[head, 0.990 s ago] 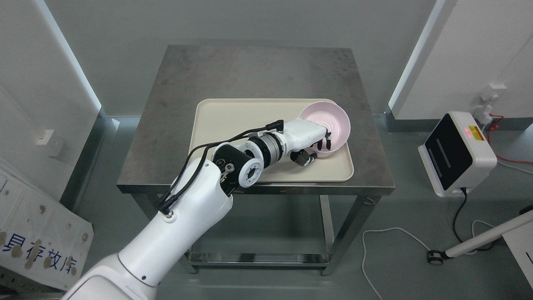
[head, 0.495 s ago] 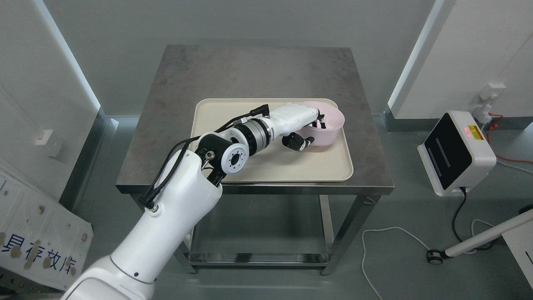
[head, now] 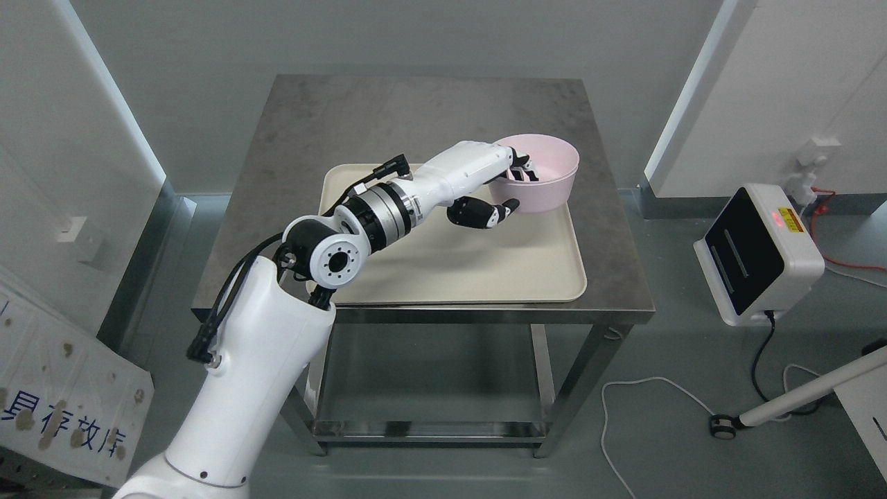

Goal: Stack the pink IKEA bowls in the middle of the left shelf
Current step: 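Grasp the stacked pink bowls with the left hand and lift, then carry the stacked bowls in the left hand while turning to the bins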

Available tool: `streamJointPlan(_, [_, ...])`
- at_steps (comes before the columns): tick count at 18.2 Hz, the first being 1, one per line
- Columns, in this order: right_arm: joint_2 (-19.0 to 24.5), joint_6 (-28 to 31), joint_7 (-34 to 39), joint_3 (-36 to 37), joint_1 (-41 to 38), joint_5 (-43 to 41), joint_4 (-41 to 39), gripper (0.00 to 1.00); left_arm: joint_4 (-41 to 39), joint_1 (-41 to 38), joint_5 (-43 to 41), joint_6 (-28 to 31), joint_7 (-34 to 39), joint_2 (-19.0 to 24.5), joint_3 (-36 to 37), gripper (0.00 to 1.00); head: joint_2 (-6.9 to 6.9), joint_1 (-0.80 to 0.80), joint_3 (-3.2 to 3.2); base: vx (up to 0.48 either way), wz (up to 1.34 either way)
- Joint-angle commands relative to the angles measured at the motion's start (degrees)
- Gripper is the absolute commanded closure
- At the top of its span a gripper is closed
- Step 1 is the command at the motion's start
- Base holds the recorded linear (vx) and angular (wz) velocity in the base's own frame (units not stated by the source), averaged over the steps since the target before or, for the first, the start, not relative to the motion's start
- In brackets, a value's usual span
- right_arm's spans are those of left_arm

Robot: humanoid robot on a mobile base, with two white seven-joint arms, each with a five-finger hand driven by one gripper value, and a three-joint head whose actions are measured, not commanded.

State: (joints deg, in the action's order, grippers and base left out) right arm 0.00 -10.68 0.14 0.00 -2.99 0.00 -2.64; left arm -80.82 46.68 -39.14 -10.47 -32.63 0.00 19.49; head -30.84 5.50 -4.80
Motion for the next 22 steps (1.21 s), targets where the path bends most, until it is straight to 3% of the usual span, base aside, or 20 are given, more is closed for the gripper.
streamJointPlan(1, [-1.0,0.0,0.0,0.5,0.0,0.4,0.0,0.00,-6.5,-2.5,1.1,-4.0,-1.6,1.0,-8.5,0.96,0.00,0.00,0.00,-0.003,-0.04])
streamJointPlan(7, [-1.0,0.0,0.0,0.5,0.0,0.4,0.0,0.00,-8.0,-6.9,1.5,-19.9,-7.5,1.0,-15.6,0.96,0.00,0.00,0.00,0.000,0.03])
streamJointPlan(13, [-1.0,0.0,0.0,0.5,0.0,0.4,0.0,0.00,-8.0,-7.7,1.6,-25.5,-7.4,1.0,-17.8,0.95,0.00,0.00,0.00,-0.059,-0.04])
streamJointPlan(22, [-1.0,0.0,0.0,0.5,0.0,0.4,0.0,0.00,-8.5,-8.0,2.6,-26.0,-7.5,1.0,-19.2,0.95,0.00,0.00,0.00,-0.181,-0.23])
